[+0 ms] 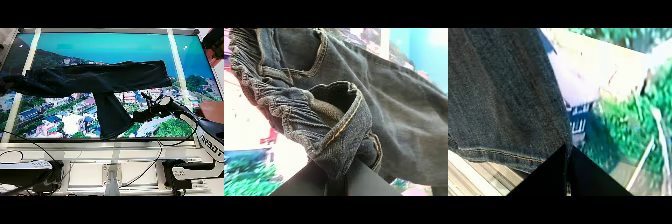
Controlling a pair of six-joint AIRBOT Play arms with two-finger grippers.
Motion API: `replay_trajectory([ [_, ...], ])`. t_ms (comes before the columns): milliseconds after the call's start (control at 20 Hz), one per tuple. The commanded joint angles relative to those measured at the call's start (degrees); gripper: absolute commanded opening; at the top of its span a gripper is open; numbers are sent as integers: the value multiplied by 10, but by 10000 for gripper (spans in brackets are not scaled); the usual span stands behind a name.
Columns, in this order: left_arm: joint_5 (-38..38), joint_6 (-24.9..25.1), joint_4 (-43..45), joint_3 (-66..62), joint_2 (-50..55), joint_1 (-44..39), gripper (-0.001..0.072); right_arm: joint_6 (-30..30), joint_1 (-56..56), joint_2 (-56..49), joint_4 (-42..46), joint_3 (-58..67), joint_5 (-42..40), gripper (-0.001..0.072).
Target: Fold the clothes and pants, and hang the long-sleeved shirts on hangers.
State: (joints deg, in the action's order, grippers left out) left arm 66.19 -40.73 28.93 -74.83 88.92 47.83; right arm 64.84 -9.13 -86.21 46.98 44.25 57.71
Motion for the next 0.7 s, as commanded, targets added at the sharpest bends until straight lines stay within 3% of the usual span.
replay_trajectory([
  [0,5,0,-54,-1,0,0,68,-5,-2,8,6,35,24,20],
  [200,5,1,-160,-1,0,0,67,5,-2,38,97,143,77,20],
  [500,-24,1,-198,-1,-21,1,67,62,4,110,399,280,106,19],
  [650,-63,1,-252,-1,-47,1,66,66,49,136,481,336,107,19],
])
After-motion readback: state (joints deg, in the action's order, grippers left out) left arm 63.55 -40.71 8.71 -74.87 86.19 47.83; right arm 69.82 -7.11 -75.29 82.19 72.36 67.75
